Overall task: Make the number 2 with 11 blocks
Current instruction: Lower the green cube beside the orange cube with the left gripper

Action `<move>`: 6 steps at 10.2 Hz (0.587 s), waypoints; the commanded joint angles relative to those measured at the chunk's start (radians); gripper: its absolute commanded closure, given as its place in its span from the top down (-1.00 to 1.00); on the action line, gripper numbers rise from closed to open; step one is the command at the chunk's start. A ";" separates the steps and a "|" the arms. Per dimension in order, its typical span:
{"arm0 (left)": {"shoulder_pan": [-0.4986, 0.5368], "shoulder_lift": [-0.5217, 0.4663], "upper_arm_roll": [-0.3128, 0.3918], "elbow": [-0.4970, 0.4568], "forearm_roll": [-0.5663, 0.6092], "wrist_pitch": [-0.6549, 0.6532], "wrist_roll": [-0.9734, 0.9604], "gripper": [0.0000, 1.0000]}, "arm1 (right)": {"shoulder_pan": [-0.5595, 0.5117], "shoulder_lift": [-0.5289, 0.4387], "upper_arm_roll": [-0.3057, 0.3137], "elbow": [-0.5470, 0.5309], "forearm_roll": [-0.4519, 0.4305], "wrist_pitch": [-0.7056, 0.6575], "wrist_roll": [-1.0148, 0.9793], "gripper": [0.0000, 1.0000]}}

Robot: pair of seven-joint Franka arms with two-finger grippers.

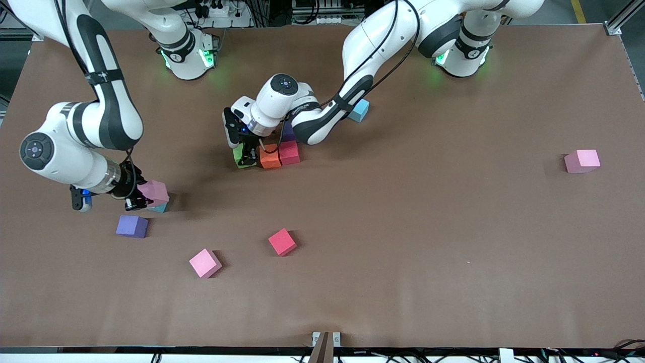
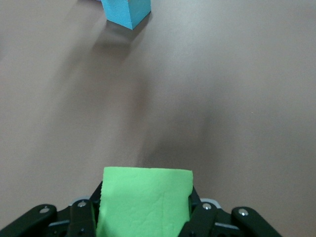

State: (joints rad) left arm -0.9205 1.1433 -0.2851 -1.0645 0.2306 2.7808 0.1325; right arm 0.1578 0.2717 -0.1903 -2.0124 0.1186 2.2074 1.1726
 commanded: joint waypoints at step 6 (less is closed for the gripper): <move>-0.021 0.038 0.009 0.018 -0.030 0.005 0.036 -1.00 | -0.032 0.023 0.006 0.034 -0.010 -0.005 -0.123 -1.00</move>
State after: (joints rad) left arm -0.9343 1.1678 -0.2832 -1.0654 0.2305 2.7803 0.1325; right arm 0.1376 0.2800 -0.1904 -2.0005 0.1145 2.2074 1.0681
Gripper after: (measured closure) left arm 0.388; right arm 0.449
